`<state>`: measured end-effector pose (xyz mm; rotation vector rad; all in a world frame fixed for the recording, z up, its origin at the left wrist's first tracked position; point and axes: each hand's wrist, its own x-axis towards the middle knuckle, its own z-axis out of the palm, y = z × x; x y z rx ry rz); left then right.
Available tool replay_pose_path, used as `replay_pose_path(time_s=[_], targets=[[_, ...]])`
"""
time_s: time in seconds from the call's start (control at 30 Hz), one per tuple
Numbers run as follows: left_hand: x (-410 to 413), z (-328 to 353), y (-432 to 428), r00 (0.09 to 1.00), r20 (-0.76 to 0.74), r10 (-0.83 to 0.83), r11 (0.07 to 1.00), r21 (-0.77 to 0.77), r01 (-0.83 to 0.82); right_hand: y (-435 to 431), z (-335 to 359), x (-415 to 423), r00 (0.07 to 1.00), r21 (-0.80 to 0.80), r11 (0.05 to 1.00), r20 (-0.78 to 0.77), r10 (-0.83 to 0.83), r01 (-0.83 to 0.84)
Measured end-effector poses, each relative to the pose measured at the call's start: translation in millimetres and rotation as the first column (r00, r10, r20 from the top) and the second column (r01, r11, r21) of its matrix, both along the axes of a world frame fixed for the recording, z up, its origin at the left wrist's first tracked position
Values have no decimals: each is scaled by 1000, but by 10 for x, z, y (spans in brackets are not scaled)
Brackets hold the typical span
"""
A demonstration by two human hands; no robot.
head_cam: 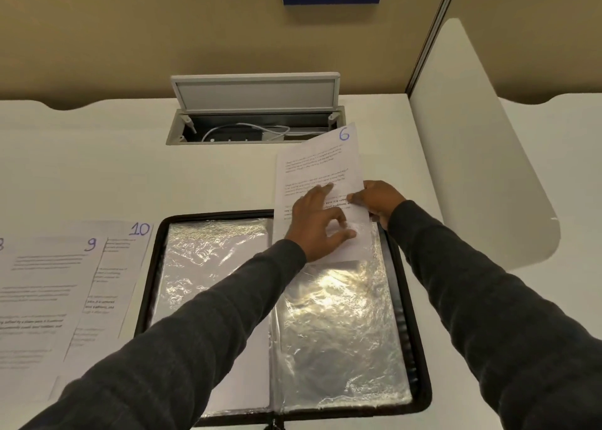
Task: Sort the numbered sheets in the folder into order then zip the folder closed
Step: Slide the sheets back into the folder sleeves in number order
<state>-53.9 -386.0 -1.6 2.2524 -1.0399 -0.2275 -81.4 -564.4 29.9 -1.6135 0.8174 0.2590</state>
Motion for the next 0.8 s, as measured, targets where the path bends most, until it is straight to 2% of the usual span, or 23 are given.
replay_pose_path(time_s=[0.27,0.4,0.47,0.6,0.7,0.8], targets=[[-71,37,-349,979,34,199,975,-104,-195,80,49,-59,999,-55,998,-43,5,-7],[33,-3,-374,986,40,164,985,-59,-162,105,10,-182,997,49,996,17,-80,79],[134,-30,-382,994,12,110,994,-8,-110,116,-42,-266,995,90,991,16,-96,94],[519,-71,-439,995,29,98,986,132,-101,115,-251,-430,991,22,992,28,-128,127],[885,-88,-501,984,35,172,943,283,-175,143,-362,-582,978,11,980,67,-199,199],[1208,-133,-579,987,28,156,876,457,-151,197,-396,-675,962,-60,961,76,-264,269]])
